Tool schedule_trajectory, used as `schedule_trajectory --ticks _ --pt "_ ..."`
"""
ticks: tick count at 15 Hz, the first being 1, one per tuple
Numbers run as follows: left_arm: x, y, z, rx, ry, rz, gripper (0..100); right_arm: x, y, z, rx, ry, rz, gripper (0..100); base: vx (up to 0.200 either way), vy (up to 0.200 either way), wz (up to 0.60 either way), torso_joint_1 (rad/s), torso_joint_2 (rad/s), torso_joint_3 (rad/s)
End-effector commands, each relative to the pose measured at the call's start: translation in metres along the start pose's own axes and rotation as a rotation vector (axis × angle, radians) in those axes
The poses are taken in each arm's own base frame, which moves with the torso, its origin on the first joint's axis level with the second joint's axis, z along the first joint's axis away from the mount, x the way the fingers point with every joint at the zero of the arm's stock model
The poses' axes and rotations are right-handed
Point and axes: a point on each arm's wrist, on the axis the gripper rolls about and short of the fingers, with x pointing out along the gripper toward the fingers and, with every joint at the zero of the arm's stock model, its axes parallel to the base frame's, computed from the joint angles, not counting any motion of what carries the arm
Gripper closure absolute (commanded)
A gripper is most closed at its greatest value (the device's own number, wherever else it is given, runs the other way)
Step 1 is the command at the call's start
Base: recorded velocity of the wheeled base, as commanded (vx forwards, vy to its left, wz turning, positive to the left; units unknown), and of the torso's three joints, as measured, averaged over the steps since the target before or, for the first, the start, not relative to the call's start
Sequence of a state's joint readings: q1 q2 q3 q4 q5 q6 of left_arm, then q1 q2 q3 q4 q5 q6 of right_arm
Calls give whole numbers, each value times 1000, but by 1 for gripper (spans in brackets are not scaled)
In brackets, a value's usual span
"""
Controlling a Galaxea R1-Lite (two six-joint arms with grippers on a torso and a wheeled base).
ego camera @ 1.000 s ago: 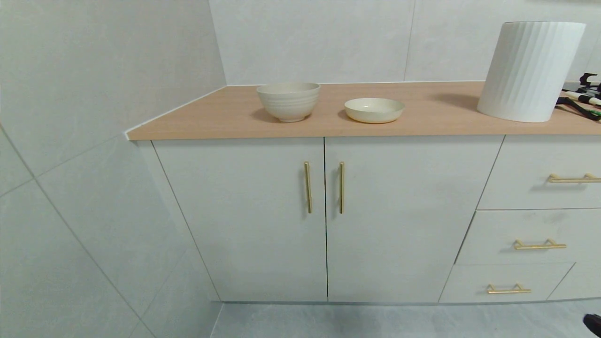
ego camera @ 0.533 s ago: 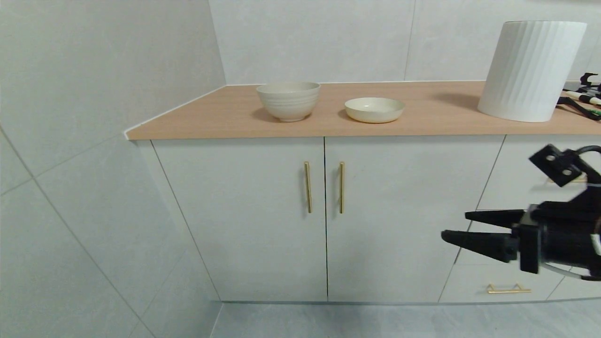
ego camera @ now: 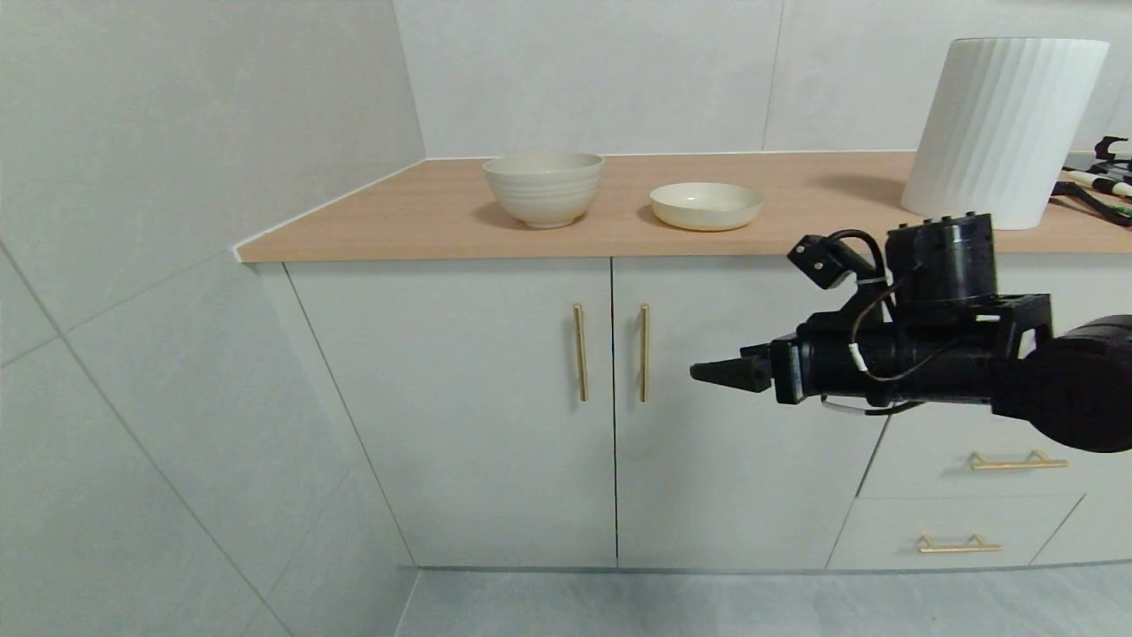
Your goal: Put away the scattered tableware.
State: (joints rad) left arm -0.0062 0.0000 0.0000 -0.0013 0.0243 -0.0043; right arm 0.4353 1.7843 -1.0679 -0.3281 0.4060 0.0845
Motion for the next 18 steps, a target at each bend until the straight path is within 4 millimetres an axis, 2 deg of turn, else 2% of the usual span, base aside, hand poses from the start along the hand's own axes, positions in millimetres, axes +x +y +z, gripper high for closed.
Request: schedule_trajectory --ticks 1,4,8,18 --pt "0 0 0 0 0 0 0 42 -5 -9 2 43 7 0 0 0 0 0 0 0" --pt "0 0 0 0 0 0 0 73 0 -16 37 33 6 0 0 0 0 0 0 0" --pt "0 0 0 0 0 0 0 108 -12 -26 69 -117 -62 0 0 0 0 0 0 0" --pt "0 0 0 0 0 0 0 136 -21 -24 216 -164 -45 0 0 0 0 0 0 0"
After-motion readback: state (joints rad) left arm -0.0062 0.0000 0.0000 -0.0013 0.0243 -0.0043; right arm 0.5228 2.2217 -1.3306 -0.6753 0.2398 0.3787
